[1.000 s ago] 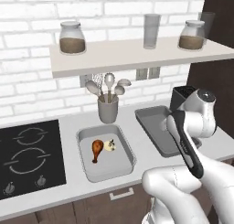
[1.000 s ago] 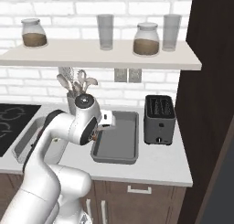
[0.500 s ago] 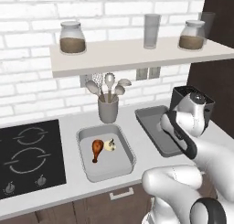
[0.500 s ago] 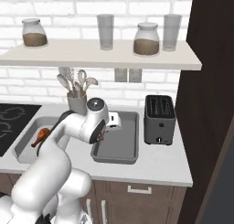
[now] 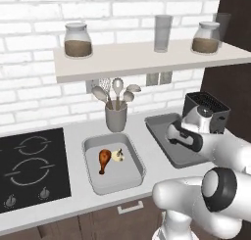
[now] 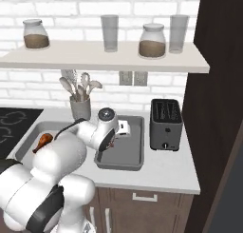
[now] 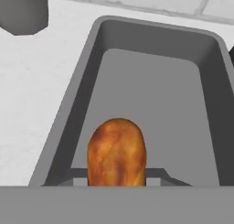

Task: Place one mushroom and one chicken drumstick in each tupperware on the nearby counter, to pack two identical lunches.

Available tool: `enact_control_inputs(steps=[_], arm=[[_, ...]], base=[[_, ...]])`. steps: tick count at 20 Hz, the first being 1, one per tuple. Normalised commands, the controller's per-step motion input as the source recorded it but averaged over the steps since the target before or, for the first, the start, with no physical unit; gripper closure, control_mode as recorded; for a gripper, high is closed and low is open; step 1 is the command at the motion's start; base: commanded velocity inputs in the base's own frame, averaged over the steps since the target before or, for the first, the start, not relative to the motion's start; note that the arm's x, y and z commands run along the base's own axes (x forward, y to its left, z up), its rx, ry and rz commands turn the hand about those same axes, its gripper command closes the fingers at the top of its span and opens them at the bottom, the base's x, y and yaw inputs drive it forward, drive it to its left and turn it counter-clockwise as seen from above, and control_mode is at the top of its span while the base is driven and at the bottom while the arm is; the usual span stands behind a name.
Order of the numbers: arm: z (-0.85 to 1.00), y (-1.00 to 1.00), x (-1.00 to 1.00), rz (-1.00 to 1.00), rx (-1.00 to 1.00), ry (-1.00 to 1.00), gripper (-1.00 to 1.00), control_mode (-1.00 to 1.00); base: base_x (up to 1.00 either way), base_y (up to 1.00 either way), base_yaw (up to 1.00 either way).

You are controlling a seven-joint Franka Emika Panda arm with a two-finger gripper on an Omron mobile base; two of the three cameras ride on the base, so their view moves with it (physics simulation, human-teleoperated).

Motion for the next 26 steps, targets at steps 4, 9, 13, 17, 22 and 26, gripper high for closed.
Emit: enact_control_inputs(steps=[4, 9, 13, 17, 22, 26], arm=[[-0.26, -0.11, 0.63, 0.00, 0.00, 0.00, -1.00, -1.00], [0.04, -0.06, 0.21, 0.00, 0.00, 0.00, -1.00, -1.00], [0.80, 0.02, -0.68, 0.00, 0.00, -0.02, -1.00, -1.00], [0.97, 0.30, -0.88, -0.04, -0.01, 0.04, -1.00, -1.00], [0.86, 0.50, -0.95, -0.10, 0.00, 0.14, -1.00, -1.00], [0.59, 0.63, -1.00, -0.23, 0.05, 0.00, -1.00, -1.00]], base=[[0.00, 0.00, 0.00], [0.00, 0.00, 0.00], [0.00, 0.00, 0.00], [0.00, 0.00, 0.00], [0.00, 0.00, 0.00], [0.00, 0.00, 0.00]])
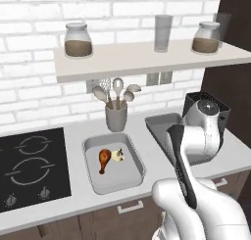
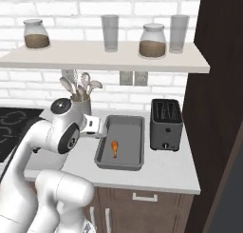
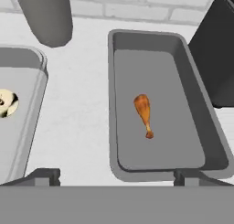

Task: Place one mushroom and one chicken drumstick in each tupperware on the nearby counter, to pack two identical lunches.

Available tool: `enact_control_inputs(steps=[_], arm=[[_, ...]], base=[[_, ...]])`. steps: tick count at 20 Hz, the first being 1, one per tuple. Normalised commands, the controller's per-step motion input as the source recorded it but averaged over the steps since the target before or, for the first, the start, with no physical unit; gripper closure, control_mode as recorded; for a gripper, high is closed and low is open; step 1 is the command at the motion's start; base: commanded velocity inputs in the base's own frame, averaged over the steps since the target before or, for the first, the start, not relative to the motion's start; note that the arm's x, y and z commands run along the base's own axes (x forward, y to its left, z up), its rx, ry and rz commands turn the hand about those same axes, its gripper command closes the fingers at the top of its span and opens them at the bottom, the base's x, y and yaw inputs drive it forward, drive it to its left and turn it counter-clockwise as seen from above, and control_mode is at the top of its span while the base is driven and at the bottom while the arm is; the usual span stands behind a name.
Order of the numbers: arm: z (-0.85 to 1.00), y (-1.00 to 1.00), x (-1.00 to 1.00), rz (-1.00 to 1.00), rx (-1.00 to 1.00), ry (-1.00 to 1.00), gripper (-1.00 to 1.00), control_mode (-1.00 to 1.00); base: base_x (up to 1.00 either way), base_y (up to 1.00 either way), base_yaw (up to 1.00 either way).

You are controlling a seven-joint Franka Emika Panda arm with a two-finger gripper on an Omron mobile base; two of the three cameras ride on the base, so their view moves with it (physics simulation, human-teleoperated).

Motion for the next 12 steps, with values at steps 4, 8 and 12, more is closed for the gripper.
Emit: enact_control_inputs(steps=[4, 8, 12], arm=[[0.54, 0.55, -0.93, -0.26, 0.14, -0.04, -1.00, -1.00], [0.51, 0.14, -0.77, -0.21, 0.19, -0.06, -1.00, -1.00], [0.06, 0.02, -0.59, -0.02, 0.00, -0.07, -1.00, -1.00]], base=[[0.00, 0.00, 0.00], [0.00, 0.00, 0.00], [0.00, 0.00, 0.00]])
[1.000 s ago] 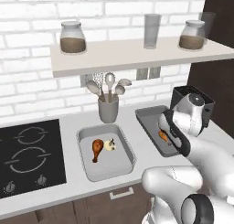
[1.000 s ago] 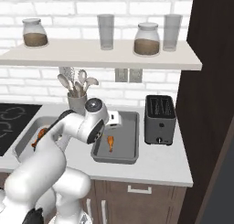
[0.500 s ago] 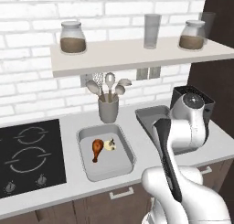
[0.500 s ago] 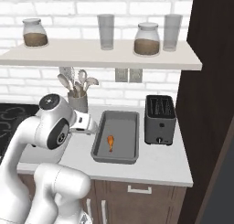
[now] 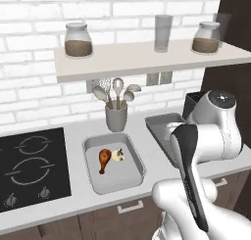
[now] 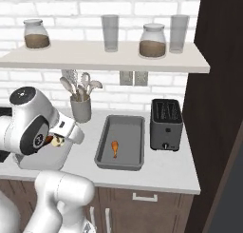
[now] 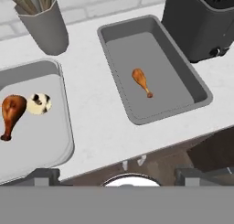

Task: Place one mushroom and one chicken drumstick in each tupperware on the nearby counter, to pack two identical lunches.

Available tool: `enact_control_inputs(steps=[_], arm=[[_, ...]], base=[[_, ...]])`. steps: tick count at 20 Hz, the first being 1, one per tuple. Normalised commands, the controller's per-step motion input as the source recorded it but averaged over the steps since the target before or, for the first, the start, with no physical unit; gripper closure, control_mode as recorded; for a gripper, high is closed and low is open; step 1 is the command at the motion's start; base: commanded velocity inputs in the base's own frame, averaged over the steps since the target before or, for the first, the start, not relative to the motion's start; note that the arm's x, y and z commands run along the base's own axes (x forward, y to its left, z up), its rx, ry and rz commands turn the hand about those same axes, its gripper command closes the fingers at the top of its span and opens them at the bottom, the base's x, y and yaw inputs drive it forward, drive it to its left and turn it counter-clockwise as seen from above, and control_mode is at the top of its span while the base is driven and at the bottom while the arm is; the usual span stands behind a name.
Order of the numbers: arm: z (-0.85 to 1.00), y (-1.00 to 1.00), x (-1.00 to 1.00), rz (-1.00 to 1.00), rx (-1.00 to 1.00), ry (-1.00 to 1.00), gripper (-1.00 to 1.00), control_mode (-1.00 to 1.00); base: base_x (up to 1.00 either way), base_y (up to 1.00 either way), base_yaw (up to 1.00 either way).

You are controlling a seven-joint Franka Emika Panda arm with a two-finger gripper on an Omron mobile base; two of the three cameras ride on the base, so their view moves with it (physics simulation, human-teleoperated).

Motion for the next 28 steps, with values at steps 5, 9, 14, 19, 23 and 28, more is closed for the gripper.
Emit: enact_control_inputs(steps=[5, 9, 14, 19, 23, 28], arm=[[-0.01, -0.01, -0.63, 0.00, 0.00, -0.11, -1.00, -1.00], [0.00, 0.00, 0.00, 0.00, 0.00, 0.00, -1.00, 1.00], [0.00, 0.00, 0.00, 0.00, 0.00, 0.00, -1.00, 1.00], [0.00, 0.00, 0.00, 0.00, 0.00, 0.00, -1.00, 1.00], [0.00, 0.00, 0.00, 0.00, 0.00, 0.00, -1.00, 1.00], [0.00, 0.00, 0.00, 0.00, 0.00, 0.00, -1.00, 1.00]], base=[[0.00, 0.00, 0.00], [-1.00, -0.25, 0.09], [-1.00, -0.37, 0.10], [-1.00, -0.63, -0.01], [-0.60, -0.82, -0.30], [-0.10, -0.66, -0.44]])
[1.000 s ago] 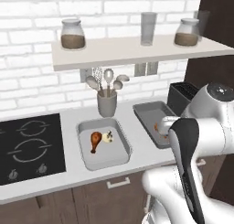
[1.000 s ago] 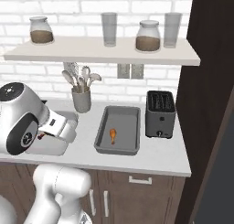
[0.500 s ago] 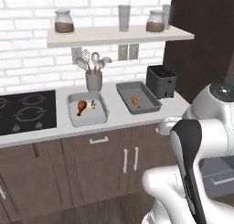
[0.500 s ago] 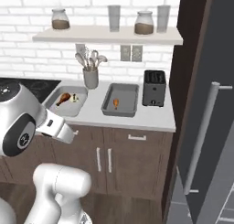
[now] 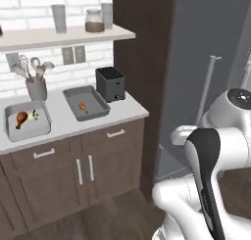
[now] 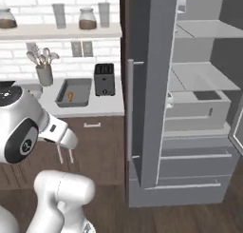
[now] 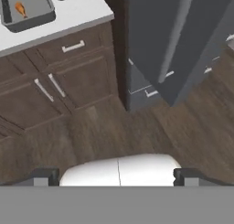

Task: Place one mushroom and one chicken drumstick in each tupperware on the nearby counter, to pack two identical lunches.

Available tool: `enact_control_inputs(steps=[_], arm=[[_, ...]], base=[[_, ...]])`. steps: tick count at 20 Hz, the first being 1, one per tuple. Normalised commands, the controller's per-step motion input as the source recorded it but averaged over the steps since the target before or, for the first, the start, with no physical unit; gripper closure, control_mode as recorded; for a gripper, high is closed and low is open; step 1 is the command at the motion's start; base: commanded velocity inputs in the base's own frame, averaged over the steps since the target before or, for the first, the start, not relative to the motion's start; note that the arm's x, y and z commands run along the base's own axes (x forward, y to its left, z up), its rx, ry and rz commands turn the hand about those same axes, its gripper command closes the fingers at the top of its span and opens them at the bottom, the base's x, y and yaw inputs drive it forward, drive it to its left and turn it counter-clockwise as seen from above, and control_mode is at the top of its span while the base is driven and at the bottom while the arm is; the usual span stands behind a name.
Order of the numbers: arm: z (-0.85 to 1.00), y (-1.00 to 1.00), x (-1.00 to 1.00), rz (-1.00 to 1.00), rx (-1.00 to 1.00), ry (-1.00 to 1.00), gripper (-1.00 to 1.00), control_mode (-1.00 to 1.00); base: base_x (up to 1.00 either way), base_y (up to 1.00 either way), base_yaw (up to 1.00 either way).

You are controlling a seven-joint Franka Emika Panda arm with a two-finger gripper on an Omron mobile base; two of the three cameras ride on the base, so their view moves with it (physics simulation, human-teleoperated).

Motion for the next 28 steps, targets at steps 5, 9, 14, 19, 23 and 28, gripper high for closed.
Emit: enact_control_inputs(steps=[5, 9, 14, 19, 23, 28], arm=[[0.00, 0.00, 0.00, 0.00, 0.00, 0.00, -1.00, 1.00], [0.00, 0.00, 0.00, 0.00, 0.00, 0.00, -1.00, 1.00], [0.00, 0.00, 0.00, 0.00, 0.00, 0.00, -1.00, 1.00], [0.00, 0.00, 0.00, 0.00, 0.00, 0.00, -1.00, 1.00], [0.00, 0.00, 0.00, 0.00, 0.00, 0.00, -1.00, 1.00], [0.00, 0.00, 0.00, 0.00, 0.00, 0.00, -1.00, 1.00]], base=[[0.00, -0.56, -0.52], [0.00, -0.63, -0.50], [0.01, -0.69, -0.49], [0.08, -0.83, -0.49], [0.24, -0.79, -0.46], [0.66, -0.51, -0.21]])
